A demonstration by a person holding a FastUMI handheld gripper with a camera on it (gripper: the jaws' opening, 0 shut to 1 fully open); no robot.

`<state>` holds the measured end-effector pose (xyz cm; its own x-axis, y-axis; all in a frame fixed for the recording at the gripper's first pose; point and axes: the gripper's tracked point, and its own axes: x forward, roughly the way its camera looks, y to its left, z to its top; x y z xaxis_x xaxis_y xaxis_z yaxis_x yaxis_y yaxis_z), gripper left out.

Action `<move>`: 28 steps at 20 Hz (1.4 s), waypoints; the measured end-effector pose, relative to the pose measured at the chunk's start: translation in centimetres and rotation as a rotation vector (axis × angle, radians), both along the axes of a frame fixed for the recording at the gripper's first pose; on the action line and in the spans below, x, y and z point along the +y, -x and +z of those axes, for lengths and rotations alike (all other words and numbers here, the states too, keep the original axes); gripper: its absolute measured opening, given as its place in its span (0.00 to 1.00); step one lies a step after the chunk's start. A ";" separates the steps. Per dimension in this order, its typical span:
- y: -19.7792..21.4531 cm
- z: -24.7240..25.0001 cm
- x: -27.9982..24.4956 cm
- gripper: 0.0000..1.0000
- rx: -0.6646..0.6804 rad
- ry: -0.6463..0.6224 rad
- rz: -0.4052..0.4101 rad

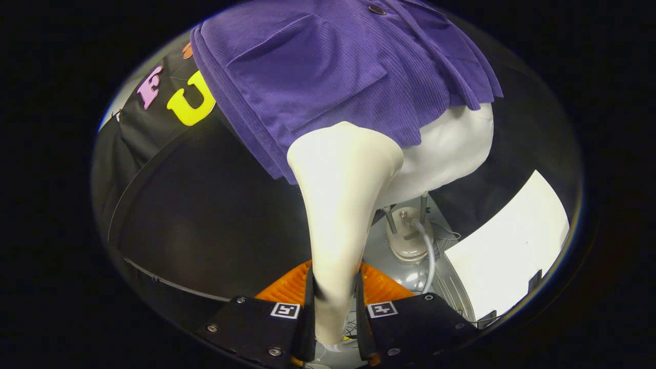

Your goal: Iron the clothes twice with a garment steamer, once on the left side and once on the right side.

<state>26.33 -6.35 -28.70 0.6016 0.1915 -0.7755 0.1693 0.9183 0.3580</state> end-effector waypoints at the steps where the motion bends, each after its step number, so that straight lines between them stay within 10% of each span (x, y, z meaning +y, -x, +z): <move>1: 0.2 0.0 0.4 0.33 0.001 -0.002 0.004; 28: -3.0 38.7 -7.9 0.34 -0.722 0.103 -0.111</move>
<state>29.32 -14.25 10.00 0.9807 0.0473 -0.1898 0.0179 0.9445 0.3279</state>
